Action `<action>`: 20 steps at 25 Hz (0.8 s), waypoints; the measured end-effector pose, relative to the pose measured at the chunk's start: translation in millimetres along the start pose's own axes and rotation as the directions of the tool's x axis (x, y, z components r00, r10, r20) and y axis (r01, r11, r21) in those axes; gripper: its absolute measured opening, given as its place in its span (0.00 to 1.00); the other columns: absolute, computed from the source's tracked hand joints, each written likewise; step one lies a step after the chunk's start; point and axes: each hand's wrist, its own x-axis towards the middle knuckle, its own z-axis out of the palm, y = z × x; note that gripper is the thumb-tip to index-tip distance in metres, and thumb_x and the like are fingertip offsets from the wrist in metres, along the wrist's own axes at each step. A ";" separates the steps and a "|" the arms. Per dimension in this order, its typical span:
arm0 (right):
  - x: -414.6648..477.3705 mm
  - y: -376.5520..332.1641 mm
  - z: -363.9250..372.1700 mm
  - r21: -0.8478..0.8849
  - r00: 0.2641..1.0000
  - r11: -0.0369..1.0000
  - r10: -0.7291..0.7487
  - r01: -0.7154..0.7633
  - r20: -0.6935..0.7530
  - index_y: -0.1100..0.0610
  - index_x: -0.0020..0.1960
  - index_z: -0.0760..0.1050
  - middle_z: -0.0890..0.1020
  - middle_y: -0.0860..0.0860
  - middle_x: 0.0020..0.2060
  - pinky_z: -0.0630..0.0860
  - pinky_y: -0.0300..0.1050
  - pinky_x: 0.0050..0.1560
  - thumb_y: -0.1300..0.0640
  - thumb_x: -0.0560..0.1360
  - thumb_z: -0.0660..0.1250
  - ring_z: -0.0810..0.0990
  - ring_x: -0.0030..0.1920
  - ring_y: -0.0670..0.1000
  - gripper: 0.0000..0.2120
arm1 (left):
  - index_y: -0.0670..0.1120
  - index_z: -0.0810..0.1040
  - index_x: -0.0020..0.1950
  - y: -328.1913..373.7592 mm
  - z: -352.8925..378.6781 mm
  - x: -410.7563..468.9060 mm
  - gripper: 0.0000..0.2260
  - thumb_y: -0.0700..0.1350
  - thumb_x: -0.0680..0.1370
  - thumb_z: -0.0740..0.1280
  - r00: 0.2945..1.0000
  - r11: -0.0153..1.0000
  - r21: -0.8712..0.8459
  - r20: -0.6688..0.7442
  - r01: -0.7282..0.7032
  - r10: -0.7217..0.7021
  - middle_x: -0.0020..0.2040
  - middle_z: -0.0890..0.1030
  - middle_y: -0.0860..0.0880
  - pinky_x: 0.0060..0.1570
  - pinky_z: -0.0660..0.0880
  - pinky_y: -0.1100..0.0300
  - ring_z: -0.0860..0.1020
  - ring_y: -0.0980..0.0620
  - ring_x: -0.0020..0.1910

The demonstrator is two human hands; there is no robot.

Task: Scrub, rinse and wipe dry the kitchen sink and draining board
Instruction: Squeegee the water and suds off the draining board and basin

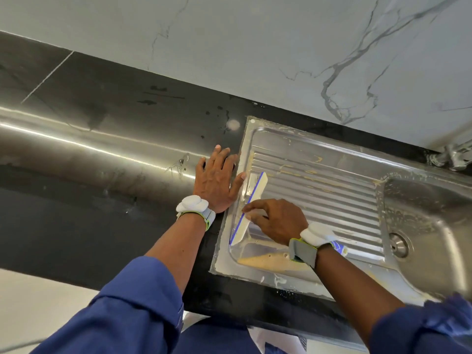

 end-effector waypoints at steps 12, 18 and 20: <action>-50.7 106.6 -19.4 -0.101 0.981 0.990 -0.082 0.101 0.178 0.40 0.54 0.79 0.81 0.46 0.45 0.69 0.41 0.38 0.36 0.76 0.65 0.79 0.41 0.48 0.12 | 0.49 0.72 0.73 81.4 -10.3 -139.7 0.28 0.63 0.82 0.49 0.898 0.900 0.080 -0.147 0.428 -0.414 0.78 0.68 0.47 0.76 0.56 0.36 0.59 0.45 0.82; -123.7 250.3 -64.1 -0.190 0.971 0.974 -0.080 0.124 0.223 0.36 0.50 0.79 0.84 0.44 0.50 0.73 0.45 0.49 0.36 0.75 0.67 0.82 0.52 0.51 0.08 | 0.50 0.70 0.75 194.3 30.3 -194.2 0.28 0.64 0.83 0.49 0.803 0.796 0.129 -0.186 0.592 -0.567 0.79 0.67 0.48 0.76 0.52 0.33 0.57 0.45 0.82; -138.0 273.2 -81.0 -0.275 0.961 0.950 -0.076 0.150 0.265 0.31 0.46 0.77 0.84 0.43 0.50 0.75 0.46 0.52 0.30 0.72 0.63 0.82 0.51 0.50 0.09 | 0.51 0.70 0.75 221.7 38.9 -202.9 0.29 0.65 0.82 0.48 0.770 0.769 0.099 -0.199 0.631 -0.606 0.80 0.66 0.48 0.76 0.50 0.33 0.55 0.45 0.83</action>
